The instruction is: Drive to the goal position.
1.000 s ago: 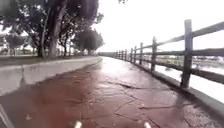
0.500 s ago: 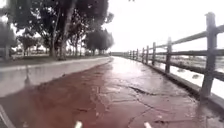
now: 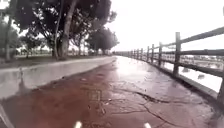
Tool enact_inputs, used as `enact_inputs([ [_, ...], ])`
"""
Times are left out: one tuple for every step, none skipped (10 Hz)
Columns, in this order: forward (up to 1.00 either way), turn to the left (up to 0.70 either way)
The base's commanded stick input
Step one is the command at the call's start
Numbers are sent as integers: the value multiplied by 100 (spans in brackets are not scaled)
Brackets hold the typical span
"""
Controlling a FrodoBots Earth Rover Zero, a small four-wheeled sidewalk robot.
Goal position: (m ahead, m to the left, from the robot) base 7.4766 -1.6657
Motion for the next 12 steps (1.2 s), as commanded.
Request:
enact_inputs([
  [50,0],
  [50,0],
  [50,0],
  [50,0],
  [50,0],
  [50,0],
  [50,0],
  [50,0],
  [50,0],
  [50,0],
  [50,0],
  [50,0],
])
